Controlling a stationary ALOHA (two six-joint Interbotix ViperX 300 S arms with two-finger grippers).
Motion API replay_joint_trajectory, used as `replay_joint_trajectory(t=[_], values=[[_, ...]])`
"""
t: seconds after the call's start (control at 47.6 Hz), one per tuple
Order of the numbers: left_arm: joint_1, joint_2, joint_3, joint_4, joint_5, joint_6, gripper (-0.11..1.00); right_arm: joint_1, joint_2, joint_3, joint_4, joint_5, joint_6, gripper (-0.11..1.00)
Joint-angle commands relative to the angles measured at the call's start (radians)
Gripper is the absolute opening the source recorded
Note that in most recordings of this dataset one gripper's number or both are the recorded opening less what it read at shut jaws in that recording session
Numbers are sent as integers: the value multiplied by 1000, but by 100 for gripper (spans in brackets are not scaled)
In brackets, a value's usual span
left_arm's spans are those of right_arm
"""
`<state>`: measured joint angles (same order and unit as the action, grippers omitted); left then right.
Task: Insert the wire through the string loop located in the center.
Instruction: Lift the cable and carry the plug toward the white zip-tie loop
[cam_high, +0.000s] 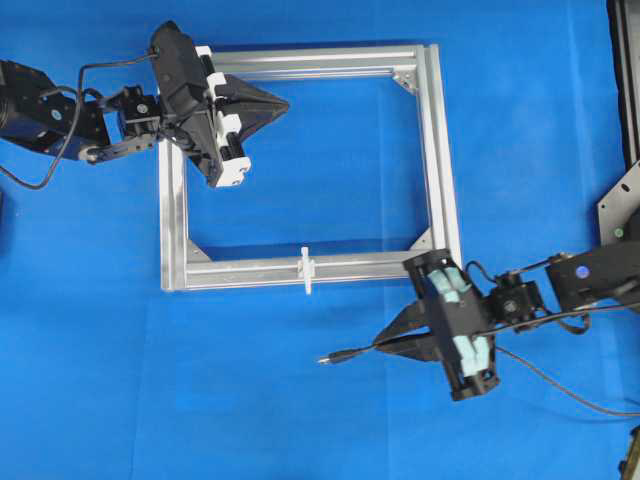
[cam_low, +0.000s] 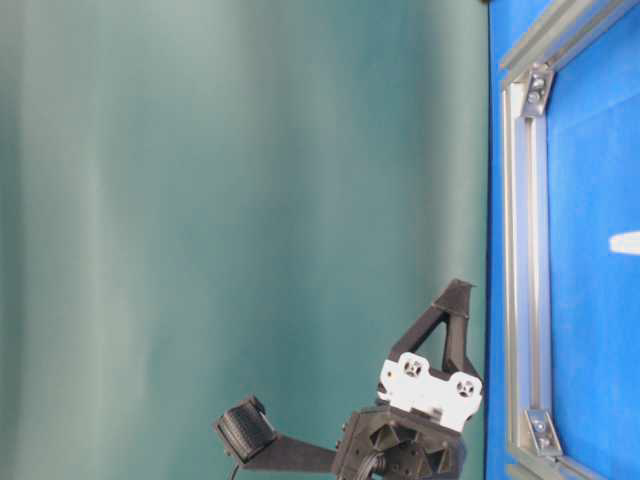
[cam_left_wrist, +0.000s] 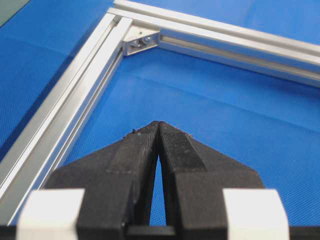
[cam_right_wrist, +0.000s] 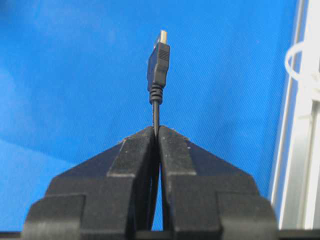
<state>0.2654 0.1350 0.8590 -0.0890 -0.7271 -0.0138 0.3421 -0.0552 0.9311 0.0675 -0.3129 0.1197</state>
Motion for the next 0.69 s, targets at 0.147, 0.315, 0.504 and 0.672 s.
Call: replay_joint_trajectory(t=[0.147, 0.315, 0.504, 0.672], values=[[-3, -31, -8, 3, -5, 2, 0, -3, -35, 9, 5, -25, 0, -2], [-2, -31, -8, 3, -5, 2, 0, -25, -35, 11, 5, -25, 0, -2], [-2, -31, -6, 3, -6, 2, 0, -89, -34, 14, 3, -25, -6, -2], [-3, -31, -6, 3, -6, 2, 0, -152, -35, 26, 3, -25, -8, -2]])
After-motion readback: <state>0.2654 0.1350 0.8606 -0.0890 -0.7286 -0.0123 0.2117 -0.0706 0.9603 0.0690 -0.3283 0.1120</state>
